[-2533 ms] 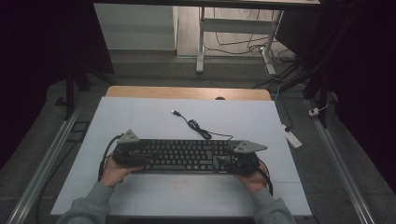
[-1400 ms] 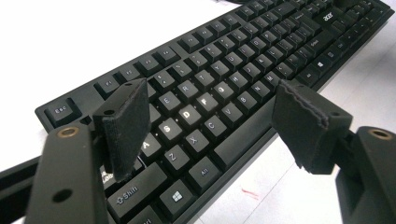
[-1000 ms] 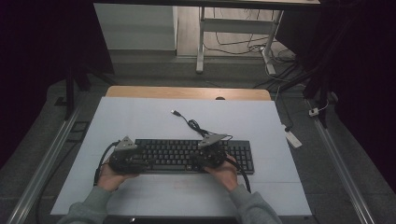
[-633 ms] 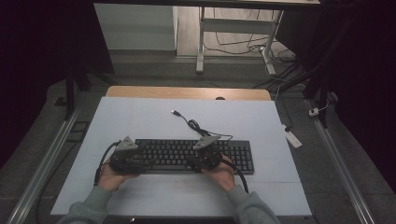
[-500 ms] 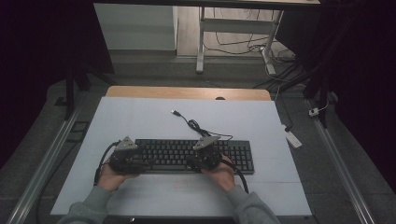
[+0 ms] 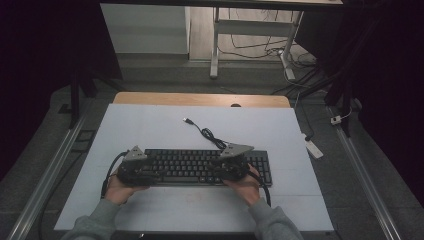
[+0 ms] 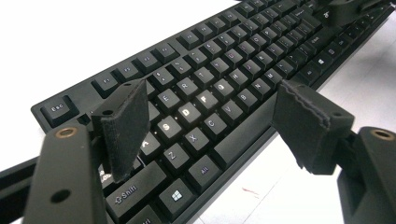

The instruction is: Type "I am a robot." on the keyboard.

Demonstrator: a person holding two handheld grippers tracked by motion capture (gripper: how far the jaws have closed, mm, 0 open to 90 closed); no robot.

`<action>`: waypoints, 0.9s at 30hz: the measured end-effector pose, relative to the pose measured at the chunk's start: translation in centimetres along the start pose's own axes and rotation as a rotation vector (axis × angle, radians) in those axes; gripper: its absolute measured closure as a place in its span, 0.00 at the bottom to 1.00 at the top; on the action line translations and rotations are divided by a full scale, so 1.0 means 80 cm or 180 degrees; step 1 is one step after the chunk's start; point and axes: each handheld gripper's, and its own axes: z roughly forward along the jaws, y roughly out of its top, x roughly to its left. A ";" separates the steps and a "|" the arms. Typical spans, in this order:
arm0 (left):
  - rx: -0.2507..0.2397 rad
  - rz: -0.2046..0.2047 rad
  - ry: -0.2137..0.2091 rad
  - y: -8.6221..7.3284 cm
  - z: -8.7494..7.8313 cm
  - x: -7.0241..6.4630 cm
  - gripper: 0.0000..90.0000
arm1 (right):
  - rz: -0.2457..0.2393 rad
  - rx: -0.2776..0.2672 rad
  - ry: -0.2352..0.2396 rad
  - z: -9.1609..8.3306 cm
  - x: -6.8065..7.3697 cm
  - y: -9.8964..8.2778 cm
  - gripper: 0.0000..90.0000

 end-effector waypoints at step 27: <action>-0.0064 -0.0033 0.0083 -0.016 -0.012 0.000 0.31 | 0.0144 -0.0183 -0.0624 -0.119 -0.042 -0.082 0.57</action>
